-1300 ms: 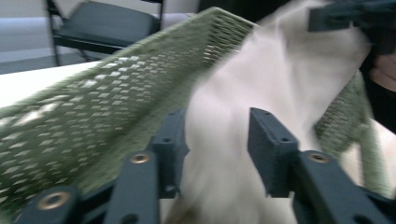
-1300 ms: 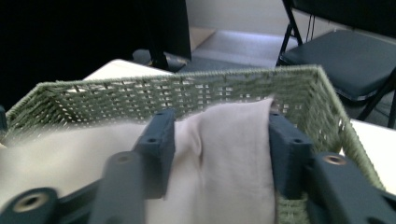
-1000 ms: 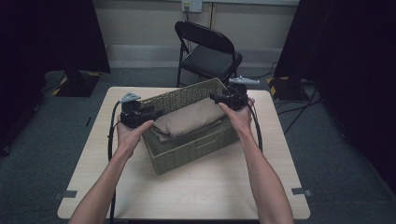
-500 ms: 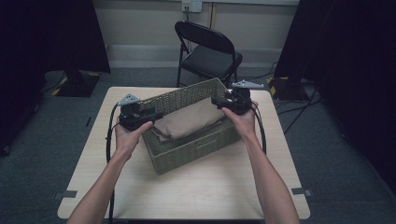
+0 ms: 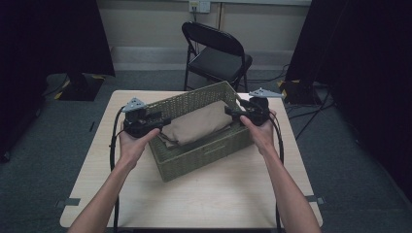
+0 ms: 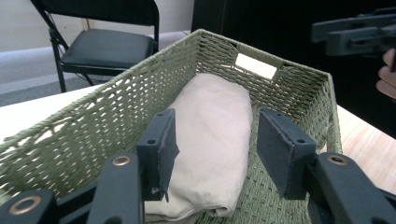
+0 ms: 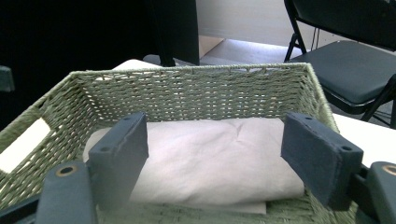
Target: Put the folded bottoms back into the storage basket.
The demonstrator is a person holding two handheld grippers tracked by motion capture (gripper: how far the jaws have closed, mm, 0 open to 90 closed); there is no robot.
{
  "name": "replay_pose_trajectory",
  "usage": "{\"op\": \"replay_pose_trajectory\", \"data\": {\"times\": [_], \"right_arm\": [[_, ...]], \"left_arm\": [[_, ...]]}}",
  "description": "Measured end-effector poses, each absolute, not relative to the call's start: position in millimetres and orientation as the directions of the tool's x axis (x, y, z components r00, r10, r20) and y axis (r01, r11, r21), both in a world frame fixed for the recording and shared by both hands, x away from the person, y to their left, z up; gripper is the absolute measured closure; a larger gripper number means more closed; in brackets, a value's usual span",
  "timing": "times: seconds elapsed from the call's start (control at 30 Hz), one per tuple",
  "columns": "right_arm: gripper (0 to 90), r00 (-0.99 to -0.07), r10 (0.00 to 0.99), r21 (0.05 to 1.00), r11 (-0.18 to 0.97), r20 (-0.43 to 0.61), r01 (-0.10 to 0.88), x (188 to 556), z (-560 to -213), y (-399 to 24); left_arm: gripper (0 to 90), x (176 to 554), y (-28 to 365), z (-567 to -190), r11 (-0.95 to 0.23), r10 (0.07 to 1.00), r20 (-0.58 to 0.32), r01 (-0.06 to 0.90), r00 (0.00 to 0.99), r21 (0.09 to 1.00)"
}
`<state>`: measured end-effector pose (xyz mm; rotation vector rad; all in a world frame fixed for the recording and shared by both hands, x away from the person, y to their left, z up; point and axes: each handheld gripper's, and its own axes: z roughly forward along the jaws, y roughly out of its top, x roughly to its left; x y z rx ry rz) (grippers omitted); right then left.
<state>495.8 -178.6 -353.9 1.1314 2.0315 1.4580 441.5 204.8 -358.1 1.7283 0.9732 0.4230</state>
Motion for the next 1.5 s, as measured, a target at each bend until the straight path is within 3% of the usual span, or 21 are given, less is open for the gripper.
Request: {"op": "replay_pose_trajectory", "data": {"times": [0.37, 0.47, 0.6, 0.97, 1.2, 1.4, 1.5], "right_arm": [[23.5, -0.558, 0.821, 0.922, 0.118, 0.119, 0.369, 461.9, -352.8, -217.0], [22.1, -0.547, 0.83, 0.926, 0.116, 0.109, 0.36, 453.1, -354.2, -227.8], [18.1, -0.54, 0.834, 0.927, 0.104, 0.116, 0.36, 442.1, -355.0, -242.7], [18.2, -0.493, 0.859, 0.918, 0.077, 0.137, 0.389, 406.5, -370.1, -278.6], [17.9, -0.458, 0.881, 0.897, 0.098, 0.123, 0.43, 393.2, -382.6, -294.4], [18.1, -0.44, 0.89, 0.874, 0.114, 0.122, 0.473, 381.1, -400.8, -305.7], [18.1, -0.428, 0.896, 0.859, 0.12, 0.123, 0.498, 376.2, -411.0, -309.7]], "left_arm": [[46.0, 417.0, 231.2, -354.8, -0.108, 0.788, -0.156, 0.384, 0.596, 0.917], [50.6, 411.1, 235.5, -354.2, -0.118, 0.8, -0.145, 0.389, 0.582, 0.914], [48.8, 402.0, 239.7, -356.2, -0.135, 0.794, -0.137, 0.392, 0.592, 0.91], [46.8, 383.7, 260.3, -366.0, -0.141, 0.803, -0.129, 0.396, 0.582, 0.907], [42.8, 378.8, 272.1, -383.0, -0.133, 0.838, -0.135, 0.438, 0.529, 0.889], [43.0, 374.1, 277.8, -400.6, -0.202, 0.858, -0.093, 0.498, 0.506, 0.844], [38.2, 369.1, 282.8, -410.4, -0.214, 0.862, -0.09, 0.518, 0.499, 0.828]]}}
